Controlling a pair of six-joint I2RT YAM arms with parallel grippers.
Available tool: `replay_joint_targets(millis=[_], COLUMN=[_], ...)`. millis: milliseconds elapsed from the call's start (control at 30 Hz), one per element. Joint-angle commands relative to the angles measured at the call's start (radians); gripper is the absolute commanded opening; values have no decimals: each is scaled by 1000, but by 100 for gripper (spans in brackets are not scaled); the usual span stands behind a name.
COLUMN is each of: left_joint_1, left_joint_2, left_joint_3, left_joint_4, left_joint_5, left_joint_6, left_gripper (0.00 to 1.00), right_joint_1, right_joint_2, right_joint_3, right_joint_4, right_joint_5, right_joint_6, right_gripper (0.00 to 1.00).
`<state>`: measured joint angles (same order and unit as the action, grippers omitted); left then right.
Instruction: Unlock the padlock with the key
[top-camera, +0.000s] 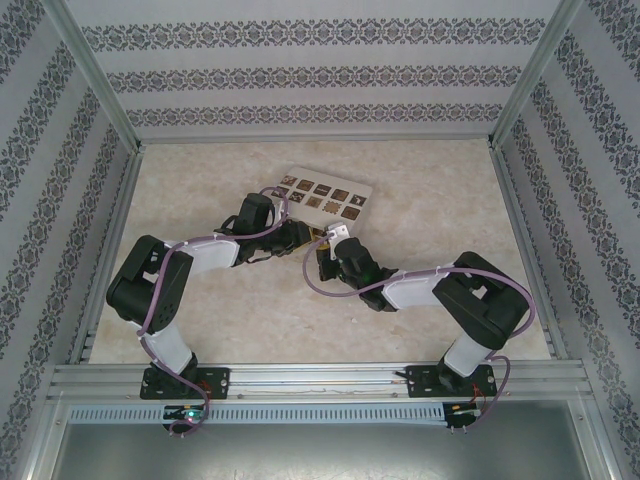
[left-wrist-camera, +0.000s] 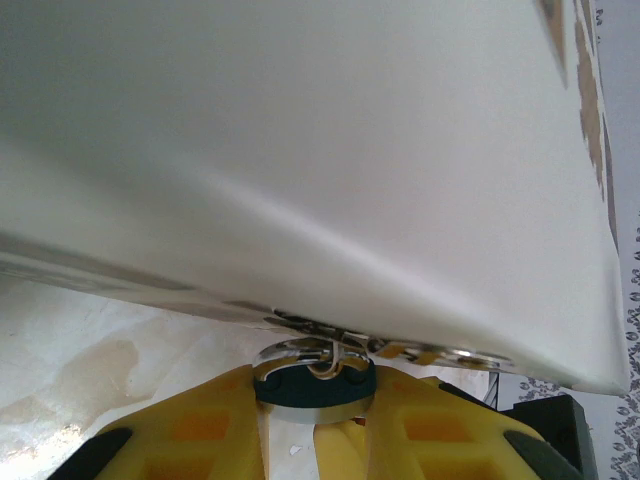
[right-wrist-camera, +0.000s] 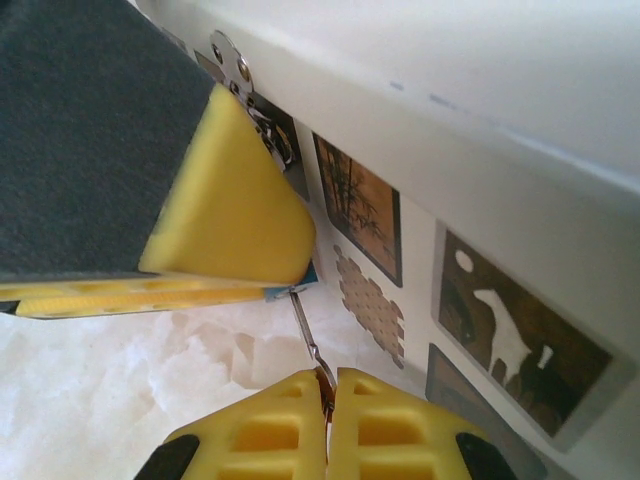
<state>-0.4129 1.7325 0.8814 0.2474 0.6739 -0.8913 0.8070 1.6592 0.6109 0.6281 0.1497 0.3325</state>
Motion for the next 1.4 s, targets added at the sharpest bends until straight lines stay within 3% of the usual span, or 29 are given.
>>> replay_joint_targets(millis=[0,633,1000,1367], left_joint_1=[-8,-8,-8,-8], left_joint_2=[-16,-15,-29,-37], left_joint_3=[15,28,40,46], left_joint_4=[35,10,-23,-46], left_joint_5=[42,53,65,78], left_joint_6=[-19,-15,-14,-7], left_gripper=[25,25,25,25], right_joint_1=[-14,-20,-24,-51], right_joint_2=[13,40,87,142], right_joint_3=[28,53,46,85], right_joint_4=[24,47,208,346], right_joint_5=[4,17,11,-73], right_joint_6=[-18,-34,-136,-176], right_gripper=[0,0,0,0])
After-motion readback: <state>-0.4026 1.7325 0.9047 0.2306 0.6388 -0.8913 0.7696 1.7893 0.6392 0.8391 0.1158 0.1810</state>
